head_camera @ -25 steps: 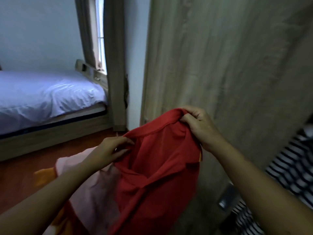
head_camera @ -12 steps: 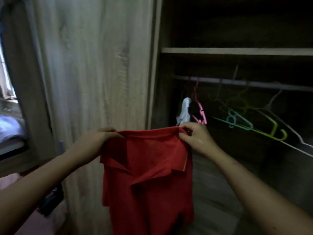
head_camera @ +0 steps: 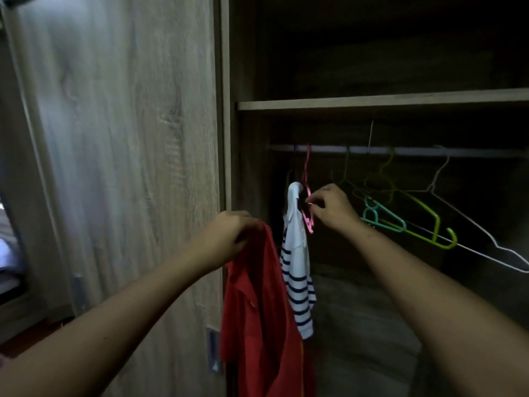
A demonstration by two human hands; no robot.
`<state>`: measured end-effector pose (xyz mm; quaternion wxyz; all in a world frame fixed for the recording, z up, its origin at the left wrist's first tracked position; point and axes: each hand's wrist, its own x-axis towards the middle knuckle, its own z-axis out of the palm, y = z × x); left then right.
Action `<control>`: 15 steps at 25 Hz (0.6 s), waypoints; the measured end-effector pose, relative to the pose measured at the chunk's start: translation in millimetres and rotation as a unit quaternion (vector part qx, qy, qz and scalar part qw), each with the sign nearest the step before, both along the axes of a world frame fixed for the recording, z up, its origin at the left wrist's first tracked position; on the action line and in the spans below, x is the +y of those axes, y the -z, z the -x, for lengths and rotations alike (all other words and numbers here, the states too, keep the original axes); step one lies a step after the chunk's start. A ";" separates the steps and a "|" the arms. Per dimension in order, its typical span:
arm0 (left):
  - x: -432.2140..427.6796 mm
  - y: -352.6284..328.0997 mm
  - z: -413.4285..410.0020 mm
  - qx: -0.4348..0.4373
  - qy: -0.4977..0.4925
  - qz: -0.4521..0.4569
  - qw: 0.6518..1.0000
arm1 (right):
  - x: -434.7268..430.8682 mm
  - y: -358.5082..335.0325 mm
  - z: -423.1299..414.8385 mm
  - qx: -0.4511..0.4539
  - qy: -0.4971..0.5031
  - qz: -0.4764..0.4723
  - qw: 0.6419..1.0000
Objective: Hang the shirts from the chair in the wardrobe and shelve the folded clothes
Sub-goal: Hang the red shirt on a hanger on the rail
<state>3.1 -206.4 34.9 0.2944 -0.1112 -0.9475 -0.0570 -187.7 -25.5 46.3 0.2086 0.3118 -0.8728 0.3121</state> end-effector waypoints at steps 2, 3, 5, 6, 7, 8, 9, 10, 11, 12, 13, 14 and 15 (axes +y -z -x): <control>0.4 -3.8 8.9 -0.011 0.000 -0.002 1.000 | -18.5 5.2 13.1 -0.033 0.011 -0.002 0.999; 0.0 -5.2 12.3 -0.018 -0.002 -0.006 1.000 | -26.4 9.7 18.0 -0.047 0.014 0.002 0.999; -0.9 -7.9 18.0 -0.033 -0.004 -0.008 0.999 | -37.1 17.5 28.3 -0.071 0.027 0.055 0.996; -1.2 -9.7 19.9 -0.042 -0.007 -0.008 0.999 | -39.8 19.4 31.8 -0.082 0.038 0.103 0.991; -1.6 -11.3 22.0 -0.052 -0.010 -0.010 0.999 | -41.0 20.5 33.5 -0.079 0.048 0.149 0.984; -2.4 -12.5 24.1 -0.058 -0.013 -0.014 0.998 | -40.4 22.2 35.2 -0.068 0.055 0.180 0.980; -3.2 -13.4 26.5 -0.062 -0.016 -0.020 0.998 | -38.5 25.2 35.2 -0.054 0.054 0.200 0.977; -3.6 -13.4 28.8 -0.067 -0.018 -0.026 0.997 | -34.3 30.6 32.0 -0.037 0.047 0.217 0.974; -3.2 -13.0 31.0 -0.071 -0.020 -0.031 0.997 | -28.9 38.9 27.5 -0.019 0.034 0.241 0.970; -3.0 -12.5 34.2 -0.074 -0.021 -0.035 0.996 | -22.4 49.8 21.8 -0.002 0.018 0.270 0.963; -2.6 -12.0 37.0 -0.078 -0.023 -0.039 0.996 | -16.2 64.0 16.7 0.012 0.004 0.299 0.954; -2.0 -11.5 39.7 -0.083 -0.026 -0.043 0.995 | -9.9 80.4 14.0 0.015 -0.003 0.319 0.947; -1.1 -11.3 43.4 -0.085 -0.031 -0.045 0.995 | -3.4 95.5 13.0 0.003 -0.005 0.326 0.945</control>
